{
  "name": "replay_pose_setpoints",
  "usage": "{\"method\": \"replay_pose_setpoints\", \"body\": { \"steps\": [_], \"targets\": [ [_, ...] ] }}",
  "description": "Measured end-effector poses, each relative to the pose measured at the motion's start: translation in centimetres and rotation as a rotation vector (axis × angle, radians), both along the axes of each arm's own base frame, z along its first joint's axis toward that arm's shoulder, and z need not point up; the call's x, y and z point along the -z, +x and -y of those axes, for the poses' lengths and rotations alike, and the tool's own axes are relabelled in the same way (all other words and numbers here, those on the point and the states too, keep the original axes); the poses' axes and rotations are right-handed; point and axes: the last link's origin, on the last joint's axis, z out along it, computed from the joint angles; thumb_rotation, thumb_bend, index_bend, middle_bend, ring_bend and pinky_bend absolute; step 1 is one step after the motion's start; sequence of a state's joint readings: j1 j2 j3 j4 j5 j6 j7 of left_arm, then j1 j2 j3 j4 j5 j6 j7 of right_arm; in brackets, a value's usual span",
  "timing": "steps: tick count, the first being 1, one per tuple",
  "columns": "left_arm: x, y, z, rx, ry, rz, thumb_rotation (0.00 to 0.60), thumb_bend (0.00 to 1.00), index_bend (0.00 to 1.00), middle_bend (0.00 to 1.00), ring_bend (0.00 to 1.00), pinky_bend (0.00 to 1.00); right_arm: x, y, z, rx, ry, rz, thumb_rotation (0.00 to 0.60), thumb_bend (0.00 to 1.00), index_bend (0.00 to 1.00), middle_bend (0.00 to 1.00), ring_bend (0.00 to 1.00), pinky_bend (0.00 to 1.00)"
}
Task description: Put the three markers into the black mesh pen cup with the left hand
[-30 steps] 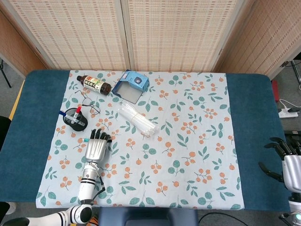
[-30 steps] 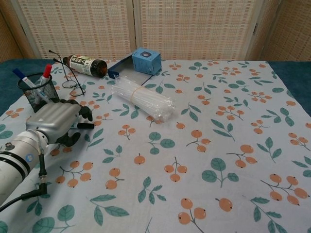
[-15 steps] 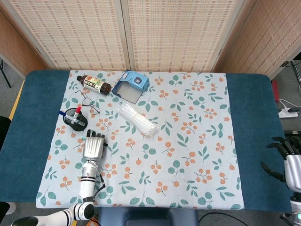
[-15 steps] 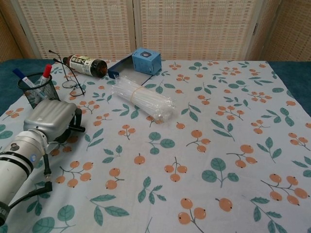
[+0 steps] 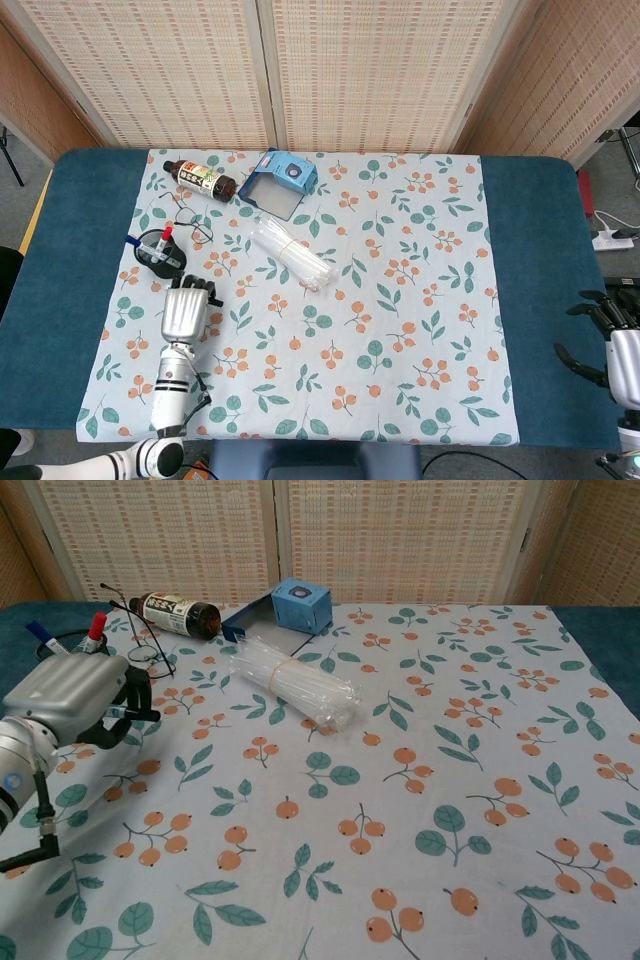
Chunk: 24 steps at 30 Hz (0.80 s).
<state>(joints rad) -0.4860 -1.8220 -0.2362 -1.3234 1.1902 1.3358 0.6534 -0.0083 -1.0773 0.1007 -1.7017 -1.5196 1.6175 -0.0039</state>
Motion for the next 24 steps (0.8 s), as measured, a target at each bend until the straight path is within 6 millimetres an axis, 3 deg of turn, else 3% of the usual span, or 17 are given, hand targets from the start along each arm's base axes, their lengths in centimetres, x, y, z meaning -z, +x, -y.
{"method": "replay_pose_setpoints", "body": {
  "steps": [4, 12, 14, 18, 24],
  "targets": [
    [-4.4, 1.5, 0.6, 0.021, -0.024, 0.16, 0.6, 0.41, 0.61, 0.8, 0.3, 0.19, 0.0, 0.2, -0.1, -0.011, 0.0, 0.006, 0.6, 0.1, 0.42, 0.26, 0.35, 0.16],
    [-15.9, 3.7, 0.3, 0.038, -0.127, 0.509, 0.6, 0.42, 0.62, 0.81, 0.3, 0.2, -0.1, 0.5, -0.3, -0.019, -0.01, 0.002, 0.6, 0.1, 0.42, 0.26, 0.35, 0.16],
    [-17.6, 3.8, -0.7, 0.026, -0.158, 0.624, 0.6, 0.42, 0.63, 0.81, 0.3, 0.2, -0.1, 0.5, -0.3, -0.019, -0.009, 0.001, 0.6, 0.1, 0.42, 0.26, 0.35, 0.16],
    [-18.9, 2.9, -3.3, -0.035, -0.239, 0.831, 0.6, 0.42, 0.63, 0.81, 0.3, 0.2, -0.3, 0.6, -0.4, -0.022, -0.02, -0.005, 0.6, 0.1, 0.42, 0.26, 0.35, 0.16],
    [-21.1, -1.9, -8.5, -0.156, -0.218, 0.913, 0.6, 0.42, 0.63, 0.81, 0.3, 0.19, 0.0, 0.6, -0.3, -0.014, -0.013, -0.018, 0.6, 0.1, 0.42, 0.26, 0.35, 0.16]
  ]
}}
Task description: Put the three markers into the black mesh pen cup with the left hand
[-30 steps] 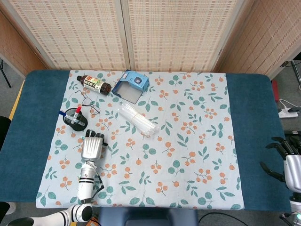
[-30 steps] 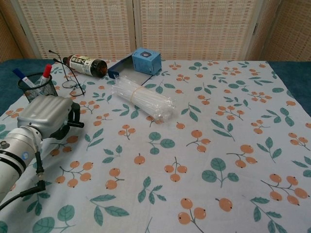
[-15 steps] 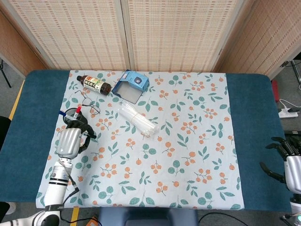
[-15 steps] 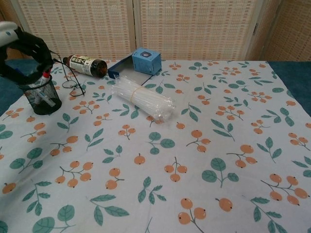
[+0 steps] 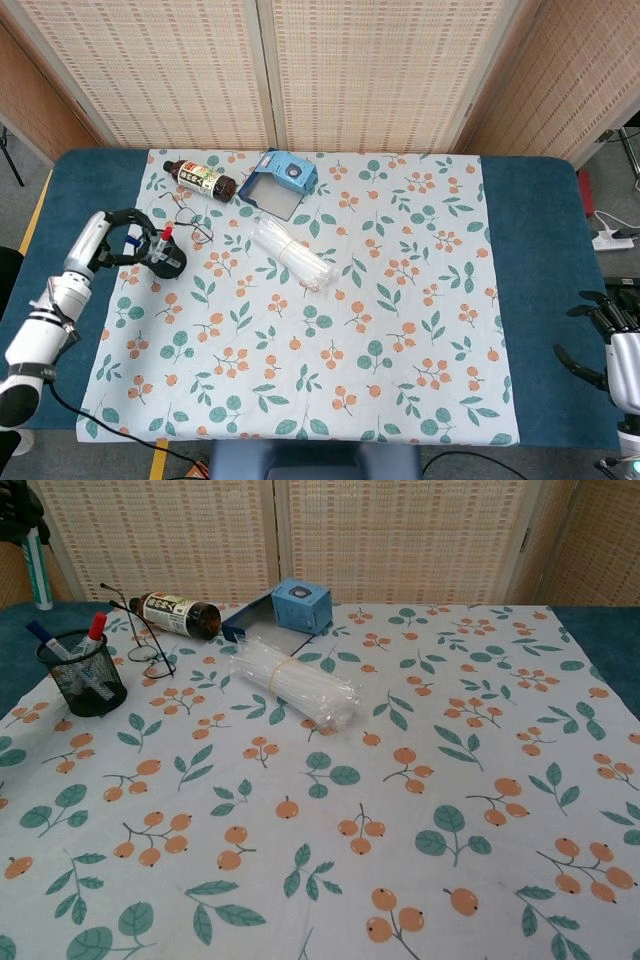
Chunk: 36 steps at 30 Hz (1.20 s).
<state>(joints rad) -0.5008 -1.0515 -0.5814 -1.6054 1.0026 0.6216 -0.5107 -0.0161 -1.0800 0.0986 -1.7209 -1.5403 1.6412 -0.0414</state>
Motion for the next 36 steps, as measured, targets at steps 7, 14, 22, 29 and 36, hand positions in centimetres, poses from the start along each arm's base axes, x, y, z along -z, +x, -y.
{"method": "replay_pose_setpoints", "body": {
  "steps": [7, 14, 22, 29, 36],
  "targets": [
    [-0.5, -2.9, -3.8, -0.05, 0.021, 0.017, 0.6, 0.42, 0.63, 0.81, 0.3, 0.19, 0.1, -0.1, 0.1, 0.009, -0.007, -0.007, 0.6, 0.1, 0.42, 0.26, 0.35, 0.16],
    [1.7, -3.2, -4.6, -0.043, -0.024, 0.068, 0.6, 0.42, 0.63, 0.81, 0.3, 0.18, 0.4, -0.3, 0.4, 0.025, 0.005, -0.009, 0.6, 0.1, 0.42, 0.26, 0.35, 0.16],
    [3.7, -3.5, -4.5, -0.049, -0.061, 0.116, 0.6, 0.42, 0.62, 0.8, 0.29, 0.18, 0.1, -0.4, 0.3, 0.021, -0.011, 0.0, 0.6, 0.1, 0.42, 0.26, 0.35, 0.16],
    [5.4, -4.4, -4.4, -0.07, -0.091, 0.105, 0.6, 0.42, 0.61, 0.7, 0.27, 0.18, 0.0, -0.2, 0.2, 0.013, -0.01, 0.004, 0.6, 0.1, 0.42, 0.26, 0.35, 0.16],
    [6.0, -5.0, -4.7, -0.065, -0.109, 0.083, 0.6, 0.42, 0.58, 0.48, 0.21, 0.15, 0.2, -0.3, 0.3, 0.019, 0.0, 0.0, 0.6, 0.1, 0.42, 0.26, 0.35, 0.16]
  ]
}}
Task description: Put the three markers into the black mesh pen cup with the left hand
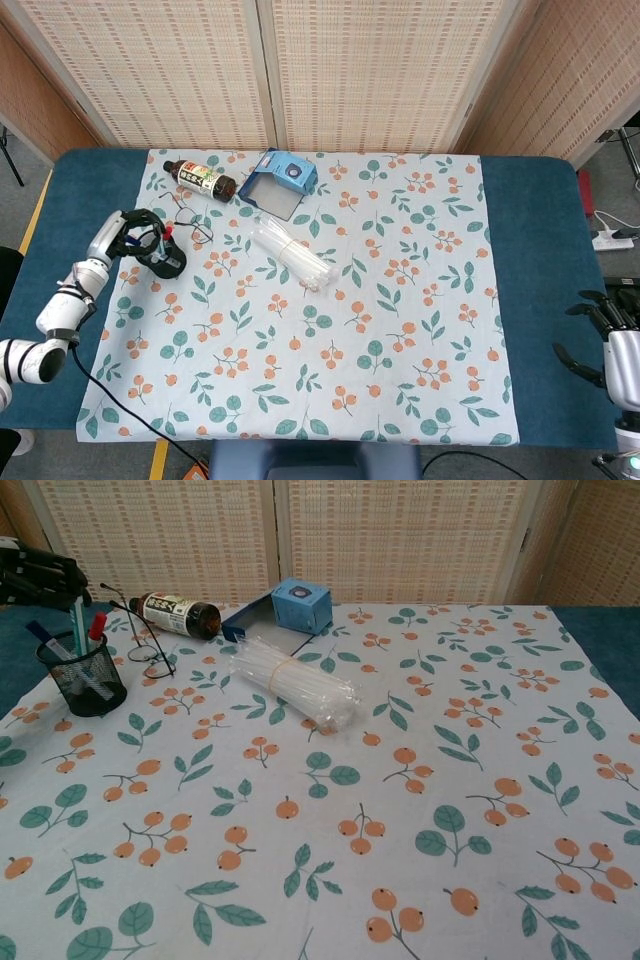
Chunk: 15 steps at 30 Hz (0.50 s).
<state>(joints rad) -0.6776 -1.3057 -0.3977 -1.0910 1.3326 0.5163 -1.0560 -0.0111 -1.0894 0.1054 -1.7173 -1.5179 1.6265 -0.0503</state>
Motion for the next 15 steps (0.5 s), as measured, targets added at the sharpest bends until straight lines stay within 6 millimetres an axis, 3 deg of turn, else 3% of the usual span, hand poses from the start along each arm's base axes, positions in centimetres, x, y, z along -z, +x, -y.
{"method": "replay_pose_setpoints", "body": {
  "steps": [9, 15],
  "targets": [
    [-0.14, -0.05, -0.07, 0.063, -0.027, -0.082, 0.6, 0.42, 0.27, 0.05, 0.0, 0.03, 0.1, 0.05, 0.03, -0.003, 0.003, 0.004, 0.6, 0.1, 0.42, 0.26, 0.35, 0.16],
    [-0.64, 0.06, -0.26, 0.088, -0.011, -0.114, 0.6, 0.42, 0.19, 0.0, 0.0, 0.0, -0.04, 0.13, -0.06, -0.005, -0.002, 0.01, 0.6, 0.1, 0.42, 0.27, 0.35, 0.16]
  ]
}}
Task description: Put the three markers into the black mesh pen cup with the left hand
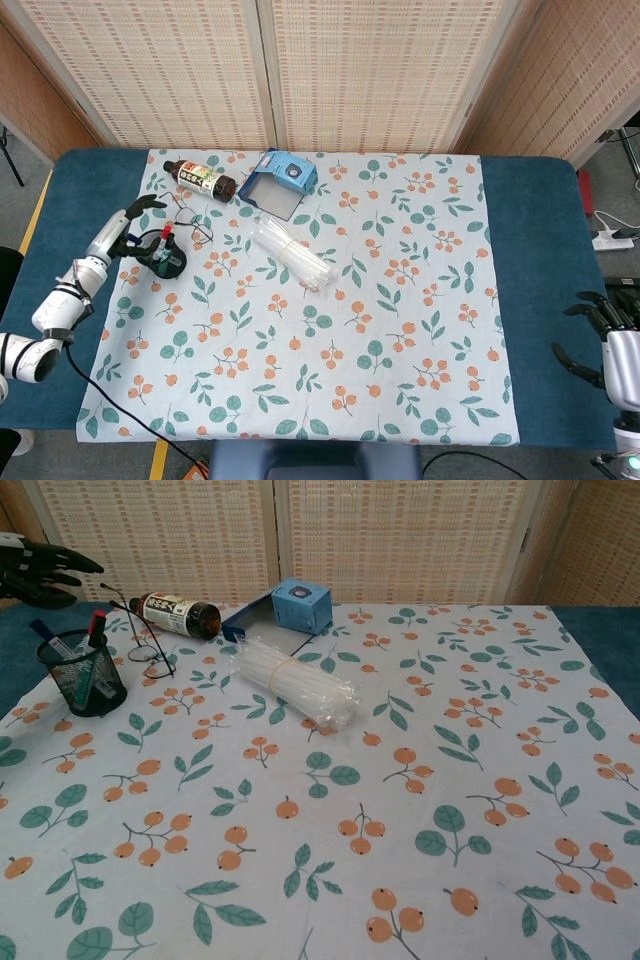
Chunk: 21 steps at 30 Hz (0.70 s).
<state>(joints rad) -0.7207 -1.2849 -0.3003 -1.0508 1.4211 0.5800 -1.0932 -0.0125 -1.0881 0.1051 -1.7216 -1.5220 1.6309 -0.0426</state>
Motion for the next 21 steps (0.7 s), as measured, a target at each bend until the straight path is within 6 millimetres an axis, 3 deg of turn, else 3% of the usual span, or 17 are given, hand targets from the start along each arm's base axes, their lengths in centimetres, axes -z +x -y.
{"method": "replay_pose_setpoints", "body": {
  "steps": [2, 6, 10, 16, 21],
  "targets": [
    [-0.2, 0.3, 0.2, 0.02, 0.011, 0.0, 0.6, 0.42, 0.19, 0.01, 0.0, 0.0, 0.0, 0.0, 0.0, -0.001, 0.001, 0.002, 0.6, 0.1, 0.42, 0.27, 0.35, 0.16],
    [-0.9, 1.3, 1.3, 0.113, 0.064, -0.039, 0.6, 0.42, 0.23, 0.13, 0.0, 0.05, 0.0, 0.0, 0.0, -0.002, 0.004, 0.008, 0.6, 0.1, 0.42, 0.27, 0.35, 0.16],
    [-1.3, 2.1, 3.8, 0.242, 0.144, -0.194, 0.6, 0.42, 0.22, 0.12, 0.0, 0.06, 0.0, 0.0, 0.0, -0.008, 0.004, 0.018, 0.6, 0.1, 0.42, 0.27, 0.35, 0.16],
    [-1.3, 2.3, 10.3, 0.41, 0.329, -0.611, 0.6, 0.42, 0.17, 0.11, 0.0, 0.07, 0.2, 0.4, -0.1, -0.027, 0.019, 0.019, 0.6, 0.1, 0.42, 0.27, 0.35, 0.16],
    [-2.2, 0.9, 15.8, 0.401, 0.485, -0.943, 0.6, 0.42, 0.14, 0.07, 0.0, 0.06, 0.1, 1.0, -0.4, -0.054, 0.019, 0.027, 0.6, 0.1, 0.42, 0.27, 0.35, 0.16]
  ]
}}
